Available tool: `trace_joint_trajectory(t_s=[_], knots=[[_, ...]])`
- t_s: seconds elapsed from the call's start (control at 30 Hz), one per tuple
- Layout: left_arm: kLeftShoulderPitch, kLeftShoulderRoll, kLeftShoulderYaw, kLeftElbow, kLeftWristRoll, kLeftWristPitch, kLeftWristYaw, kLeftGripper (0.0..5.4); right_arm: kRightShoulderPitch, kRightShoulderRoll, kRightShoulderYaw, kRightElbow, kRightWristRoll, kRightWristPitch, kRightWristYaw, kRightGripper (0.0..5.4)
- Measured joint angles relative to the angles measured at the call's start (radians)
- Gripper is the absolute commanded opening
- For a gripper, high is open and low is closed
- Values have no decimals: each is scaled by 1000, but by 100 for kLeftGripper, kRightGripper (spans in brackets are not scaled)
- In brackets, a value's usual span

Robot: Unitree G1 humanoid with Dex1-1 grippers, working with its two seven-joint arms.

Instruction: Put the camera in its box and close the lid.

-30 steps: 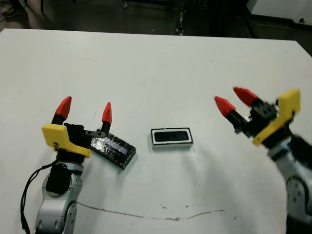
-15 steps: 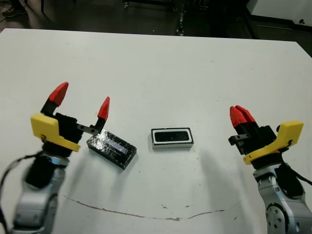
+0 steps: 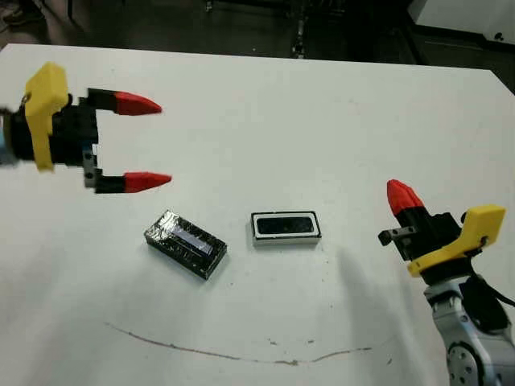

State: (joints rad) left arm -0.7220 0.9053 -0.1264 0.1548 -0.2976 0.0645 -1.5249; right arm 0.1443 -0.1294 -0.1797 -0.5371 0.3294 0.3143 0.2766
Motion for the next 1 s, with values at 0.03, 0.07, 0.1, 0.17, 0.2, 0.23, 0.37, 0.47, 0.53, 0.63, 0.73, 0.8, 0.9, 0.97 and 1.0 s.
trace_joint_trajectory(t_s=[0.03,0.07,0.1,0.17,0.2,0.23,0.37,0.47,0.53,0.63,0.73,0.8,0.9,0.97,1.0], knots=[[-32,9,-35,-4,49,-21,-33,540,5,-6,-2,-1,0,0,0,1],[-48,16,-54,-13,76,-22,-48,540,6,-9,-3,-2,0,0,-2,1],[-64,22,-69,-20,90,-25,-61,540,8,-13,-3,-5,0,1,-6,1],[-101,43,-109,-46,109,-34,-77,540,10,-20,-4,-9,3,2,-14,1],[-112,49,-124,-58,111,-34,-80,540,10,-20,-3,-10,6,3,-16,1],[-130,63,-158,-67,108,-31,-81,540,10,-21,-3,-11,9,7,-17,1],[-185,87,-285,-67,61,-45,-84,540,13,-21,2,-11,12,11,-21,1],[-216,89,-368,-40,4,-86,-84,540,18,-22,3,-11,13,18,-31,1],[-229,89,-412,-26,-24,-89,-84,540,19,-22,5,-12,13,26,-35,1],[-232,86,-475,12,-67,-93,-84,540,20,-23,7,-12,12,27,-36,1],[-237,83,-531,27,-74,-94,-84,540,21,-25,8,-12,12,28,-36,1],[-245,79,-579,32,-73,-79,-84,540,21,-26,8,-12,13,29,-36,1],[-264,71,-635,60,-75,-43,-84,540,22,-26,8,-12,17,33,-36,1],[-272,64,-658,90,-76,-44,-84,540,23,-26,9,-12,19,33,-35,1],[-274,60,-667,102,-76,-44,-84,540,23,-27,10,-11,19,33,-34,1]])
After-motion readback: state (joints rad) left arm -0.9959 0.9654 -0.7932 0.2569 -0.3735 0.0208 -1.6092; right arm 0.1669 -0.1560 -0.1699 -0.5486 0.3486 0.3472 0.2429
